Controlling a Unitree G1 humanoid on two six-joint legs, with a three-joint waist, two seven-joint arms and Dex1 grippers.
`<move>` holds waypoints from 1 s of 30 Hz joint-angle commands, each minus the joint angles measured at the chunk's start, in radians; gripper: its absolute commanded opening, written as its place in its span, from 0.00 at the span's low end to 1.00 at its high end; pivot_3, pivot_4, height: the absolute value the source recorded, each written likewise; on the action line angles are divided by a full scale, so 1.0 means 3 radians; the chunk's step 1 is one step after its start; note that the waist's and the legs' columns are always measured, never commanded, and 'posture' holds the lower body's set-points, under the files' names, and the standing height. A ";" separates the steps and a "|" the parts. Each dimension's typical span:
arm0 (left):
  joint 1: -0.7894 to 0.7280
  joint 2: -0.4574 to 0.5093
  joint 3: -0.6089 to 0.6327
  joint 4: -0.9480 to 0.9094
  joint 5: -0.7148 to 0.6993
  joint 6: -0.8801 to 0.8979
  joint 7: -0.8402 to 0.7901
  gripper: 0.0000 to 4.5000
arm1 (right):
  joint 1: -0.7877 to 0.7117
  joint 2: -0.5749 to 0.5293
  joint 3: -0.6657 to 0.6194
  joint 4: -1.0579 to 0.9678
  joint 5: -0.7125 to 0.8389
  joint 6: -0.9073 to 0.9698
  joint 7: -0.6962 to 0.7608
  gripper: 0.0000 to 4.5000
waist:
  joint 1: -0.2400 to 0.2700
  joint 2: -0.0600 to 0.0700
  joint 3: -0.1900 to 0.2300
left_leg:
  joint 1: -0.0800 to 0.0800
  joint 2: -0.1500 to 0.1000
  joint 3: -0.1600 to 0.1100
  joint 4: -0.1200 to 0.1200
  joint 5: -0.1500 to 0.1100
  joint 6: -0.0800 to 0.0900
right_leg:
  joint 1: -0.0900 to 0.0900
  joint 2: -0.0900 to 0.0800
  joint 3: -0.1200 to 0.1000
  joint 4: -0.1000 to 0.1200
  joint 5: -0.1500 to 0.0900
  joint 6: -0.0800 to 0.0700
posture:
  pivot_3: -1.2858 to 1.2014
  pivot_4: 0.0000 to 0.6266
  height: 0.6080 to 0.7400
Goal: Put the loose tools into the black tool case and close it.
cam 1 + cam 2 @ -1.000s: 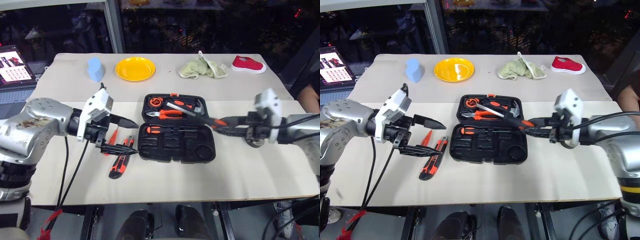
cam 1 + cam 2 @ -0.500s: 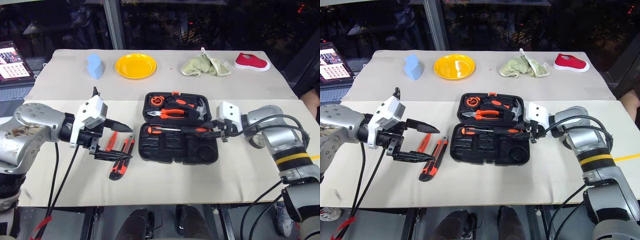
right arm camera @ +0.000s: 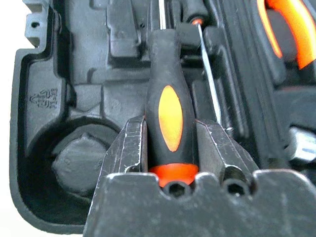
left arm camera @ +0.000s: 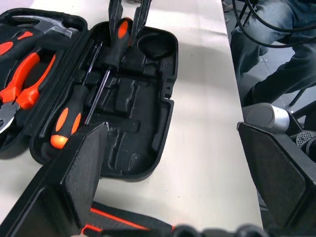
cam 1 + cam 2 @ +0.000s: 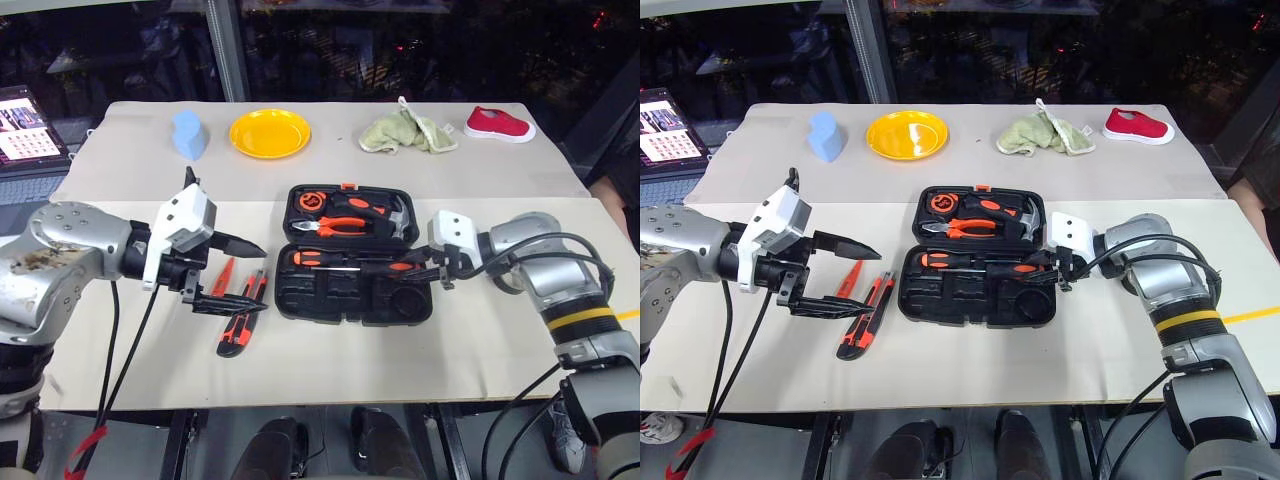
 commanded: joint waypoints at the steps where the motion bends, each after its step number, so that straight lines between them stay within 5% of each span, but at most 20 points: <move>1: -0.0081 -0.0010 0.0019 -0.0014 0.0007 -0.0052 0.0008 1.00 | 0.0044 -0.0021 -0.0098 -0.0200 0.0038 0.0129 -0.0001 0.23 | 0.0000 0.0000 0.0000 | 0.0000 0.0001 0.0000 0.0000 0.0000 0.0000 | 0.0000 0.0000 0.0000 0.0000 0.0000 0.0000 | 0.52 0.24 1.00; 3: -0.0082 -0.0020 0.0017 -0.0004 0.0017 -0.0062 0.0007 1.00 | 0.0065 -0.0004 -0.0126 -0.0266 0.0070 0.0221 -0.0027 0.45 | 0.0000 0.0000 0.0000 | 0.0000 0.0001 -0.0001 0.0000 0.0000 0.0000 | 0.0000 0.0000 0.0000 0.0000 0.0000 0.0000 | 0.52 0.24 1.00; 10: -0.0103 -0.0048 -0.0002 0.0032 0.0051 -0.0086 -0.0011 1.00 | -0.0009 -0.0002 -0.0258 -0.0597 0.0282 0.0701 -0.0042 0.95 | 0.0001 0.0000 0.0000 | 0.0000 0.0001 0.0000 0.0000 0.0000 0.0000 | 0.0000 -0.0001 0.0000 0.0000 0.0000 0.0000 | 0.52 0.24 1.00; 17: -0.0127 -0.0063 -0.0030 0.0077 0.0067 -0.0122 -0.0022 1.00 | -0.0111 0.0091 -0.0300 -0.0848 0.0478 0.1081 -0.0076 0.99 | 0.0000 0.0000 0.0000 | 0.0000 0.0002 -0.0001 0.0000 0.0000 0.0000 | 0.0000 -0.0003 0.0000 -0.0001 0.0001 -0.0001 | 0.52 0.24 1.00; 22: -0.0154 -0.0073 -0.0059 0.0117 0.0106 -0.0154 -0.0035 1.00 | -0.0223 0.0296 -0.0174 -0.0663 0.0338 0.1029 -0.0193 0.69 | -0.0001 0.0000 0.0000 | 0.0000 0.0002 -0.0001 0.0001 0.0000 0.0000 | 0.0000 -0.0001 0.0000 0.0000 0.0001 -0.0001 | 0.52 0.24 1.00; 30: -0.0103 -0.0060 -0.0039 0.0088 0.0144 -0.0162 -0.0036 1.00 | -0.0262 0.0487 -0.0089 -0.0338 0.0201 0.0895 -0.0262 0.07 | -0.0002 0.0000 0.0000 | -0.0001 0.0001 -0.0002 0.0000 0.0000 0.0001 | 0.0000 0.0002 -0.0002 0.0000 0.0001 -0.0001 | 0.52 0.24 1.00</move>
